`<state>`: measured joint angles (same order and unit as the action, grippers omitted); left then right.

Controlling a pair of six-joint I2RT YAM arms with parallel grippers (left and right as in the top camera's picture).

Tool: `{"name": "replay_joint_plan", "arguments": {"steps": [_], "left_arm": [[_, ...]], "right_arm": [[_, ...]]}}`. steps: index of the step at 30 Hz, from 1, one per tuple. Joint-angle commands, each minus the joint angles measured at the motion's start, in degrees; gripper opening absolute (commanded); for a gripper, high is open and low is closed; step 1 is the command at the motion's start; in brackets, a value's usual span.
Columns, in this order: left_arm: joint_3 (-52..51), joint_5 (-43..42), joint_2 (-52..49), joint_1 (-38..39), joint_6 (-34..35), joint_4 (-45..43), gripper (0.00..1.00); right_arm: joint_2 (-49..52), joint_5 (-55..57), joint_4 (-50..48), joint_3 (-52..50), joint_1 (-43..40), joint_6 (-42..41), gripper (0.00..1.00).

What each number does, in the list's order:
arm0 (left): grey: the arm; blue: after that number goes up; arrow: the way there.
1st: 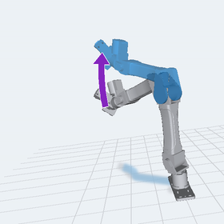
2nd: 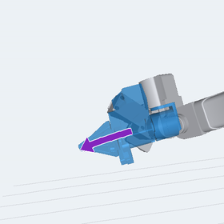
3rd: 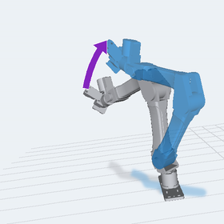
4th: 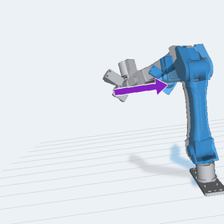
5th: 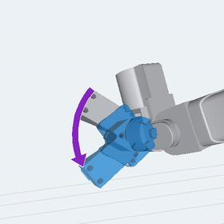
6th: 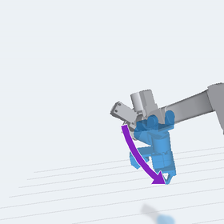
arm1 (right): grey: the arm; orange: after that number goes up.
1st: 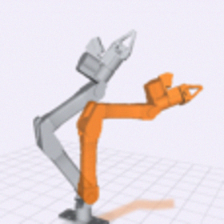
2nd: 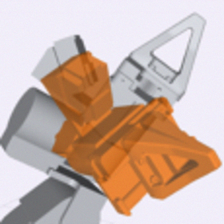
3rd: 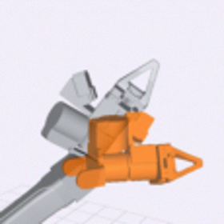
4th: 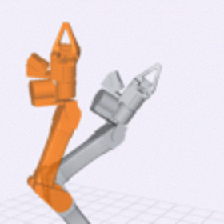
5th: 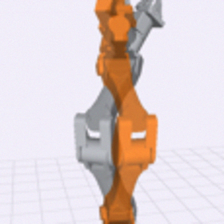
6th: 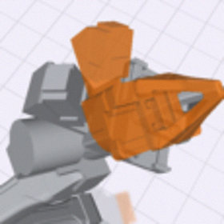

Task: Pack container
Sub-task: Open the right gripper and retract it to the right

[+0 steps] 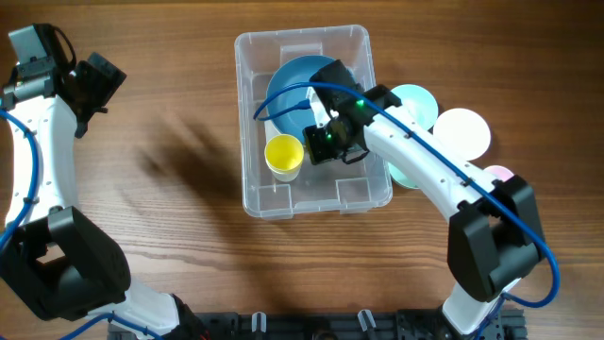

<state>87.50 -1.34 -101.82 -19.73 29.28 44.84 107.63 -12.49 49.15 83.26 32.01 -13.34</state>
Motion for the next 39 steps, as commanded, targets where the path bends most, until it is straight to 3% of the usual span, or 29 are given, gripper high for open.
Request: {"name": "replay_joint_plan", "arguments": {"steps": [1, 14, 25, 32, 39], "left_arm": [[0.6, -0.1, -0.4, -0.2, -0.3, 0.0, 1.00], [0.6, -0.1, -0.4, -0.2, -0.3, 0.0, 1.00], [0.6, -0.1, -0.4, -0.2, -0.3, 0.0, 1.00], [0.6, -0.1, -0.4, -0.2, -0.3, 0.0, 1.00], [0.6, -0.1, -0.4, -0.2, -0.3, 0.0, 1.00]], "right_arm": [[-1.0, -1.1, -1.0, -0.2, 1.3, -1.9, 0.04], [-1.0, -1.2, -2.4, -0.2, 1.8, -3.5, 0.04], [-1.0, -2.8, -6.1, -0.2, 1.8, 2.3, 0.05], [-1.0, -1.8, -10.5, -0.2, 1.8, 7.4, 0.12], [-1.0, 6.1, -13.7, -0.2, 1.7, 7.3, 0.19]]}}
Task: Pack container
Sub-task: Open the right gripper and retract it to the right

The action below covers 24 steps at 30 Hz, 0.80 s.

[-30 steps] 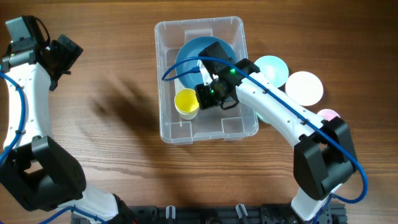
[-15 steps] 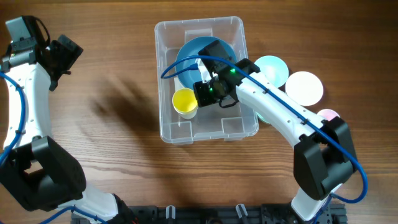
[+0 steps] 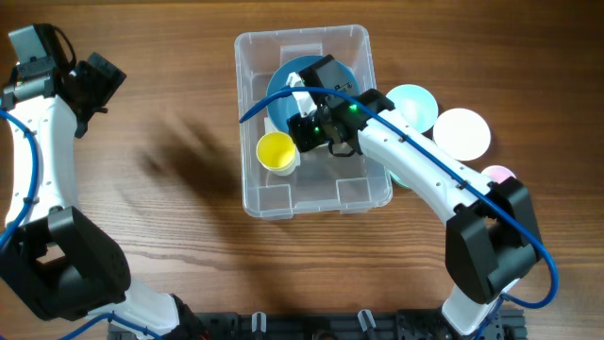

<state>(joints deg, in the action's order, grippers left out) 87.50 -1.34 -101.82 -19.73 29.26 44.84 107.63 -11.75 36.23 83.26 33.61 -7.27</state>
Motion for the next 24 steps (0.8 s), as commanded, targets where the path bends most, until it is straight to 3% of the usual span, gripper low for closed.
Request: {"name": "replay_joint_plan", "arguments": {"steps": [1, 7, 14, 21, 24], "left_arm": [[0.6, -0.1, -0.4, -0.2, -0.3, 0.0, 1.00], [0.6, -0.1, -0.4, -0.2, -0.3, 0.0, 1.00], [0.6, -0.1, -0.4, -0.2, -0.3, 0.0, 1.00], [0.6, -0.1, -0.4, -0.2, -0.3, 0.0, 1.00], [0.6, -0.1, -0.4, -0.2, -0.3, 0.0, 1.00]], "right_arm": [[-1.0, 6.7, -0.9, -0.2, 0.1, 1.3, 0.19], [-1.0, 12.4, -2.0, 0.0, -1.9, 0.0, 0.19], [-4.0, 13.0, 1.0, 3.1, -10.8, -3.4, 0.18], [-15.8, 14.4, 9.1, 4.0, -24.4, -5.2, 0.18], [-21.6, 15.2, 16.9, 4.0, -33.7, -8.6, 0.20]]}}
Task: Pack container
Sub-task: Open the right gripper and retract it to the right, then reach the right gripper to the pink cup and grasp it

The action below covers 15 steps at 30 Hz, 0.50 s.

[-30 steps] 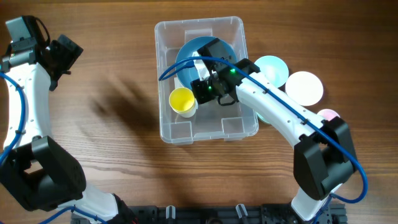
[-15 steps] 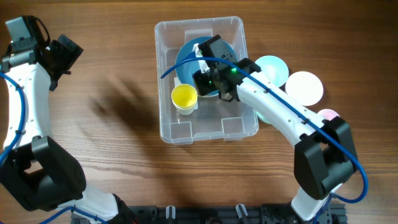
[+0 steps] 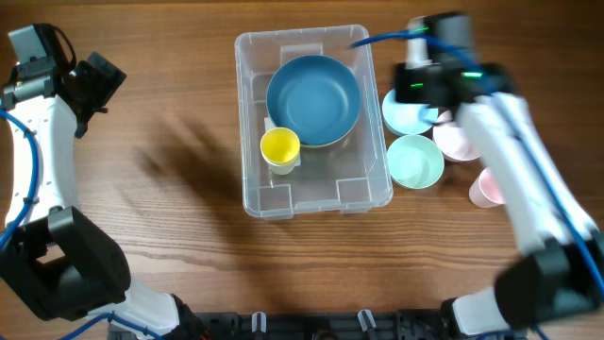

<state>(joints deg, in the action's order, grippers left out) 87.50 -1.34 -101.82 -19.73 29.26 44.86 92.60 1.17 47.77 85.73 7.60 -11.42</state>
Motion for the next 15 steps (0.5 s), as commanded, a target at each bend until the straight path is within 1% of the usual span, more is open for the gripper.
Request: {"name": "replay_joint_plan", "arguments": {"steps": [1, 3, 5, 7, 8, 10, 11, 13, 15], "left_arm": [[0.6, -0.1, -0.4, -0.2, -0.3, 0.0, 1.00], [0.6, -0.1, -0.4, -0.2, -0.3, 0.0, 1.00], [0.6, -0.1, -0.4, -0.2, -0.3, 0.0, 1.00], [0.6, -0.1, -0.4, -0.2, -0.3, 0.0, 1.00], [0.6, -0.1, -0.4, -0.2, -0.3, 0.0, 1.00], [0.6, -0.1, -0.4, -0.2, -0.3, 0.0, 1.00], [0.6, -0.1, -0.4, -0.2, -0.3, 0.0, 1.00], [0.6, -0.1, -0.4, -0.2, -0.3, 0.0, 1.00], [0.6, -0.1, -0.4, -0.2, -0.3, 0.0, 1.00]], "right_arm": [[-7.8, 2.3, 8.0, 1.5, -10.7, -5.4, 0.27], [-9.3, 2.3, 13.0, 1.5, -16.2, -6.4, 0.40], [-9.7, 2.2, 16.9, 1.2, -20.4, -6.8, 0.43], [-9.6, 2.3, 20.2, 0.2, -23.9, -6.7, 0.47], [-9.6, 2.3, 21.2, -0.8, -25.2, -6.7, 0.58], [-9.5, 2.3, 22.0, -3.2, -27.3, -6.8, 0.68], [-9.5, 2.3, 21.8, -4.7, -28.1, -6.8, 0.72], [-9.5, 2.3, 21.2, -7.4, -29.6, -7.1, 0.74], [-9.5, 2.2, 19.8, -10.1, -31.3, -8.8, 0.74]]}}
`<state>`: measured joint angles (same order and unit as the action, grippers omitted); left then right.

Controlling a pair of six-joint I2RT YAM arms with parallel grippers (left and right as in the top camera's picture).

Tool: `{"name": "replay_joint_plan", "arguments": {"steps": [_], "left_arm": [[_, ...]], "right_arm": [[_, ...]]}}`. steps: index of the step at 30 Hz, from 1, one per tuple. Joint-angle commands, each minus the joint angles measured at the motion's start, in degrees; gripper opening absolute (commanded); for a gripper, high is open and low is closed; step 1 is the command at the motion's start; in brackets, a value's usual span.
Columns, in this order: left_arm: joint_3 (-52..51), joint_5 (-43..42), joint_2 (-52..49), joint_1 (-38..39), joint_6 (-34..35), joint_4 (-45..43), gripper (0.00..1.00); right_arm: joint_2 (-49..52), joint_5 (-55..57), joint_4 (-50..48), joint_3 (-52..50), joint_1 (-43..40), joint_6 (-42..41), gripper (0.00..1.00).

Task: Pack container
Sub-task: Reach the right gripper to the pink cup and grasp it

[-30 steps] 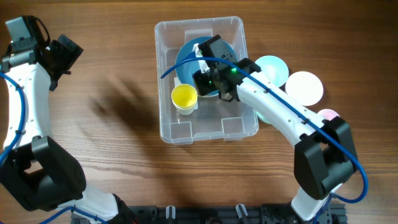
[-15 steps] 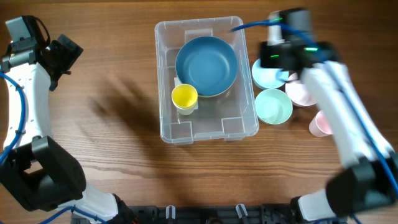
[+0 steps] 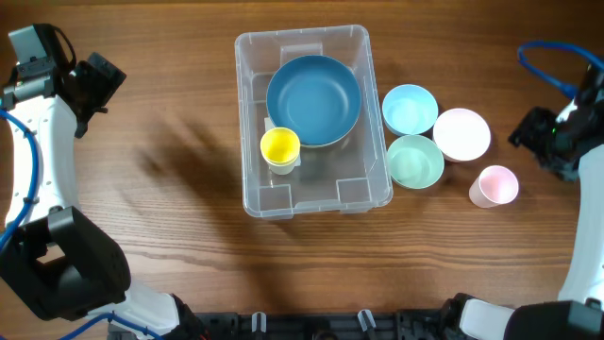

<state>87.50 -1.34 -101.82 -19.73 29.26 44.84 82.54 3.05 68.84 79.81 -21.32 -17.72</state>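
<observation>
A clear plastic container (image 3: 253,113) stands mid-table. Inside it lie a blue bowl (image 3: 313,100) at the back and a yellow cup (image 3: 280,148) at the front left. Right of the container sit a light blue bowl (image 3: 410,109), a mint green bowl (image 3: 415,161), a pale pink bowl (image 3: 461,133) and a pink cup (image 3: 495,185). My right gripper (image 3: 525,134) is at the right edge, beside the pink bowl and cup; its jaws are too dark to read. My left gripper (image 3: 102,77) is far left, away from everything, its state unclear.
The wooden table (image 3: 170,208) carries the container and the dishes. A blue cable (image 3: 552,57) loops over the right arm near the table's right edge. Black fixtures line the front edge (image 3: 311,326).
My right arm has moved from beside the container's right rear corner to the table's right edge. The dishes and the left arm have stayed where they were.
My right gripper was inside the container beside the yellow cup, over the blue bowl. It was still there at the cup a moment later. Then it was out of the container above the light blue bowl, and now it is at the right edge.
</observation>
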Motion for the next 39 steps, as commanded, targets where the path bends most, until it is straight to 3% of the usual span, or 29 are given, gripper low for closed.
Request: {"name": "replay_joint_plan", "arguments": {"steps": [1, 15, 26, 30, 35, 37, 39], "left_arm": [[0.6, -0.1, -0.4, -0.2, -0.3, 0.0, 1.00], [0.6, -0.1, -0.4, -0.2, -0.3, 0.0, 1.00], [0.6, -0.1, -0.4, -0.2, -0.3, 0.0, 1.00], [0.6, -0.1, -0.4, -0.2, -0.3, 0.0, 1.00], [0.6, -0.1, -0.4, -0.2, -0.3, 0.0, 1.00], [0.6, -0.1, -0.4, -0.2, -0.3, 0.0, 1.00], [0.6, -0.1, -0.4, -0.2, -0.3, 0.0, 1.00]], "right_arm": [[0.5, 0.1, -2.1, -5.3, -3.1, -3.2, 0.74], [1.0, 0.9, -18.1, -19.5, -4.1, -9.5, 0.72], [1.2, 1.9, -23.9, -26.8, -4.0, -9.5, 0.63], [1.2, 1.8, -25.9, -28.6, -4.0, -9.5, 0.52], [1.5, 0.5, -28.3, -31.1, -4.0, -9.5, 0.51], [1.5, 0.5, -29.4, -31.6, -4.0, -9.5, 0.42], [1.5, 0.6, -30.4, -31.6, -4.0, -9.4, 0.24]]}}
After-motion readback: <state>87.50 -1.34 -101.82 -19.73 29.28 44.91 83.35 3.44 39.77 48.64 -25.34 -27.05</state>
